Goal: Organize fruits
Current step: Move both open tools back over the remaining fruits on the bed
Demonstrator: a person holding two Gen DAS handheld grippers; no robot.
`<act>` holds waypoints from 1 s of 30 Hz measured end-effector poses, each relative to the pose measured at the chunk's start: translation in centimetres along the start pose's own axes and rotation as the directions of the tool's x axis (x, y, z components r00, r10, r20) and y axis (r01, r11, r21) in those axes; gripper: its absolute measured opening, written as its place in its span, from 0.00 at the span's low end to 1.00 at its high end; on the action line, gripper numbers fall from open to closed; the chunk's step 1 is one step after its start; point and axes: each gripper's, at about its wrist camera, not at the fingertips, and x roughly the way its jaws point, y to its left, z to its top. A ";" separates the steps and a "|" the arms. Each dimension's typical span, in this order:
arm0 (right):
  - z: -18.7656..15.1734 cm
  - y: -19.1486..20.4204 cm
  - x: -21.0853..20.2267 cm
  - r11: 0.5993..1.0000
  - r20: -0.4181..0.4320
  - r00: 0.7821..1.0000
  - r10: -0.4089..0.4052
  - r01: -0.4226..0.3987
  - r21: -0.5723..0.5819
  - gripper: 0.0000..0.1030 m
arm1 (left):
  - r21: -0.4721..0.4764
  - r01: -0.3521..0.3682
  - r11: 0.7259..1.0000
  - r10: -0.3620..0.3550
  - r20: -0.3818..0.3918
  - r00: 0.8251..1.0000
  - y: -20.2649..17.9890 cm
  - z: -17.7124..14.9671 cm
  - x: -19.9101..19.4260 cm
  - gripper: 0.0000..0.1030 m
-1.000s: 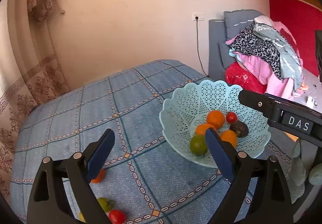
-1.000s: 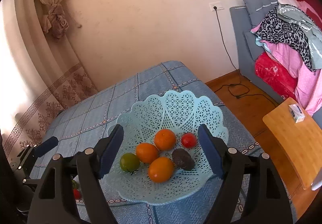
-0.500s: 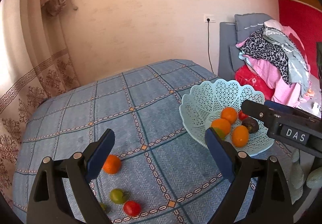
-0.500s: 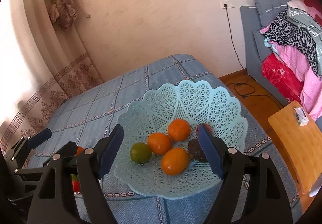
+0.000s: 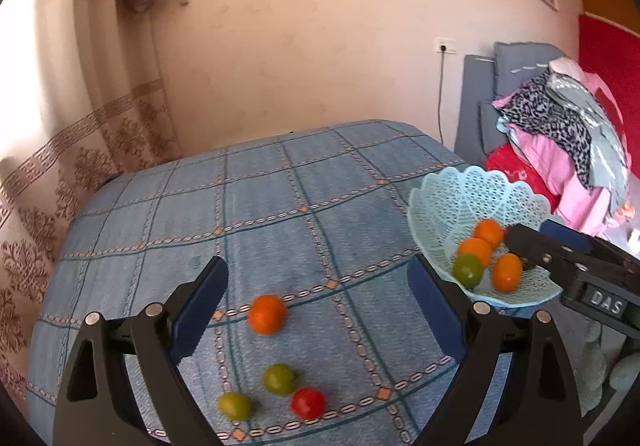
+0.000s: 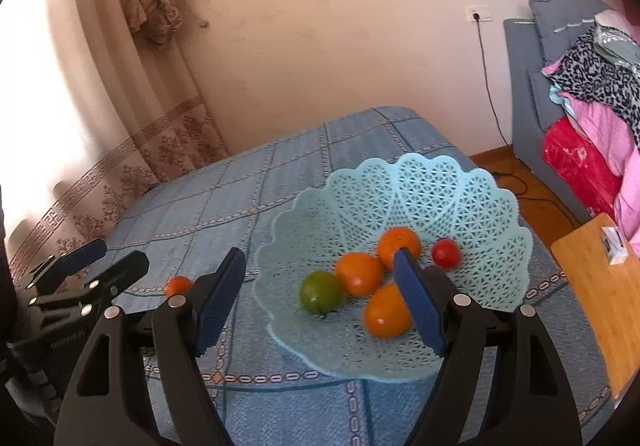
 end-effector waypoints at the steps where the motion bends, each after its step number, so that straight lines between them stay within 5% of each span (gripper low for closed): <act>1: 0.0 0.2 -0.1 1.000 0.002 1.000 0.007 -0.007 -0.006 0.76 | -0.011 -0.002 1.000 0.002 -0.002 1.000 0.5 -0.1 -0.1 0.88; 30: -4.2 7.6 0.1 0.968 -0.040 0.995 0.089 -0.096 -0.234 0.76 | -0.120 -0.115 0.986 0.099 -0.130 0.987 8.2 -7.2 -0.4 0.88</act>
